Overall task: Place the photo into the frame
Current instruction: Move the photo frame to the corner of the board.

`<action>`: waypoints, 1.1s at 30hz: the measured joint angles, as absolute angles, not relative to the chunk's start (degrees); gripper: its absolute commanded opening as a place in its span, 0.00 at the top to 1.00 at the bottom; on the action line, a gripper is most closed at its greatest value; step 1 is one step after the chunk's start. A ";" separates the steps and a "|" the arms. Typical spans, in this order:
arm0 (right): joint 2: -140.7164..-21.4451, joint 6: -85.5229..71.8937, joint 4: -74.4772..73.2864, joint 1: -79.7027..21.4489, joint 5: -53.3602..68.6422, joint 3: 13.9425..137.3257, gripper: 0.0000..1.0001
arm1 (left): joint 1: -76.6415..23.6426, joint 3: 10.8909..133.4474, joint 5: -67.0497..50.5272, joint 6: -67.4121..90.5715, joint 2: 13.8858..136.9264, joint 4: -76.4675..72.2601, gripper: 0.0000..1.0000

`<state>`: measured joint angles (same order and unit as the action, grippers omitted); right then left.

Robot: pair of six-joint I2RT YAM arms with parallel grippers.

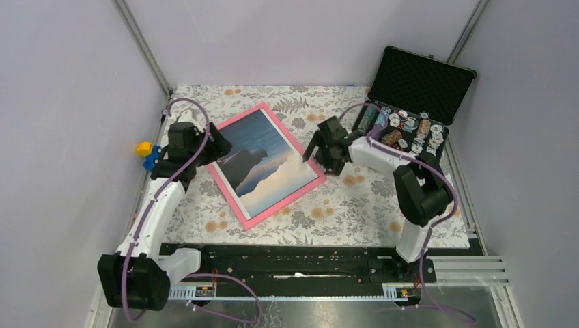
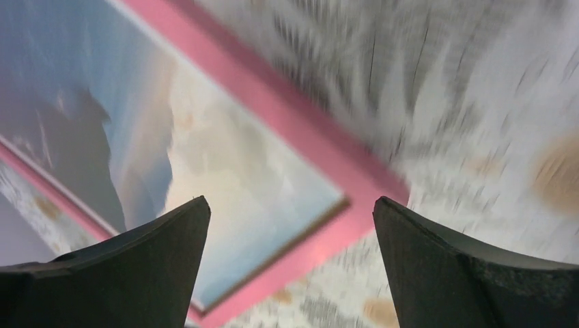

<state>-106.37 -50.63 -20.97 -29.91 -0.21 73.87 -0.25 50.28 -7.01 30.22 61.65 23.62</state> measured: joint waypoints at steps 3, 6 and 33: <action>-102.45 -58.24 -21.93 -35.27 0.36 68.51 0.07 | -7.33 53.21 -4.67 28.29 61.36 24.01 0.22; -100.44 -64.99 -21.45 -40.58 0.47 63.55 0.18 | -9.80 54.92 -4.10 26.22 61.36 24.69 0.20; -114.91 -88.51 11.42 -51.51 5.63 62.89 0.68 | -12.08 52.75 3.18 21.23 48.18 27.44 0.19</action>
